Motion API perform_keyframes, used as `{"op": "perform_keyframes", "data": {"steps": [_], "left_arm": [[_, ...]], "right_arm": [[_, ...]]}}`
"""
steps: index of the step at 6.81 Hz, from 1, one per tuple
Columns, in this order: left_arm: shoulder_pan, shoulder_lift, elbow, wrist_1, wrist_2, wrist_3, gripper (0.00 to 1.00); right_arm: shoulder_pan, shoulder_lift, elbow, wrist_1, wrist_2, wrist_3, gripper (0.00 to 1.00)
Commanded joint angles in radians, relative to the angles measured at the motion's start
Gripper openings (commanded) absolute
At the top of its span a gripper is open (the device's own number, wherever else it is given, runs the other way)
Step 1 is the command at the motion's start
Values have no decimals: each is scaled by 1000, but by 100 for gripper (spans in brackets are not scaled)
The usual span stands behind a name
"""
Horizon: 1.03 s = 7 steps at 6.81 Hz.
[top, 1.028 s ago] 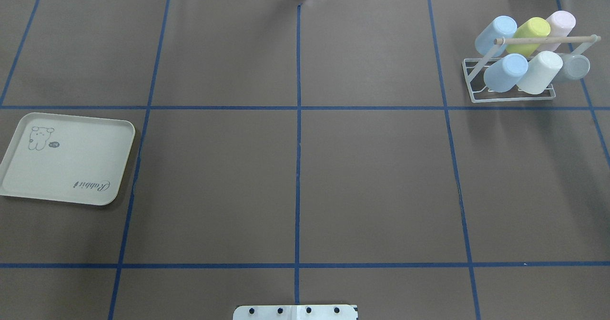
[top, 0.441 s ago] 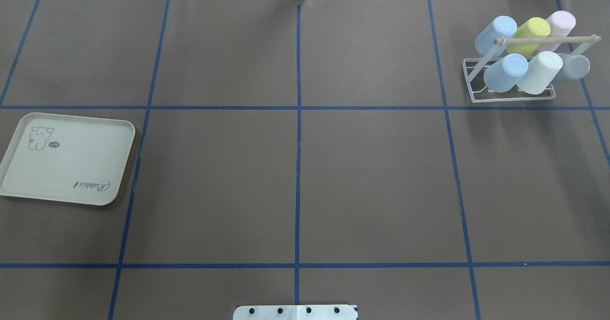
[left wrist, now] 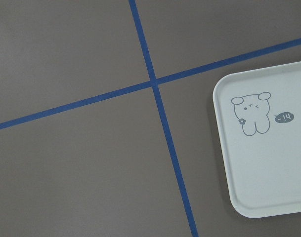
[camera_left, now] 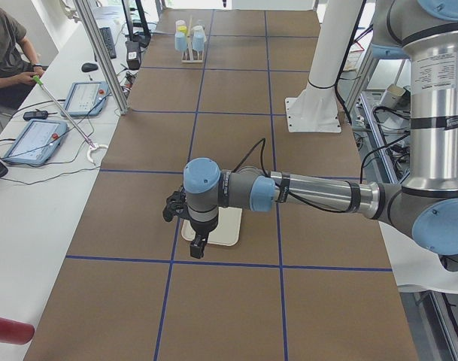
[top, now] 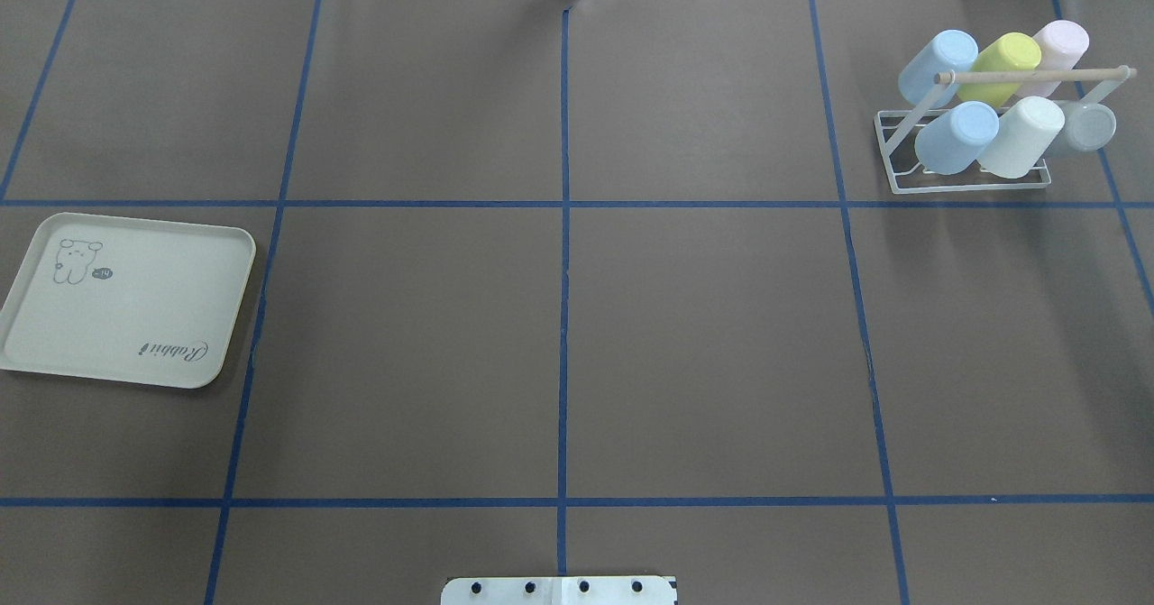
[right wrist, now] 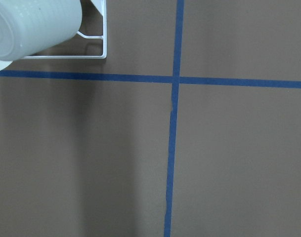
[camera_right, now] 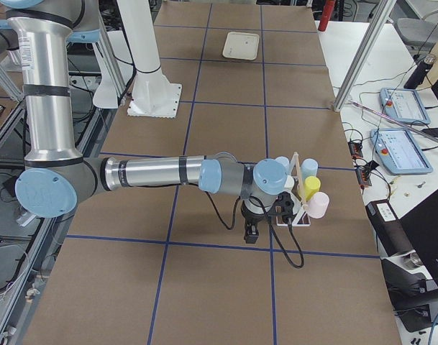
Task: Transfer IKEA cup to right arm and place on rack
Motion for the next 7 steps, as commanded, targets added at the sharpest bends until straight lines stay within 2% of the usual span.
{"op": "perform_keyframes", "data": {"steps": [1,2,4,5,7], "left_arm": [[0,0,-2,-1,0,-2,100],[0,0,-2,0,0,-5,100],[0,-23,-10,-1,-12,-218,100],[0,-25,-8,-1,-50,-238,100],[-1,-22,-8,-1,-51,-232,100]], "right_arm": [[0,-6,-8,43,-1,13,100],[0,-5,-7,45,-1,68,100],[0,-5,-4,73,-4,129,100],[0,-5,-1,73,-4,130,100],[0,-5,-1,73,-4,130,100]]}}
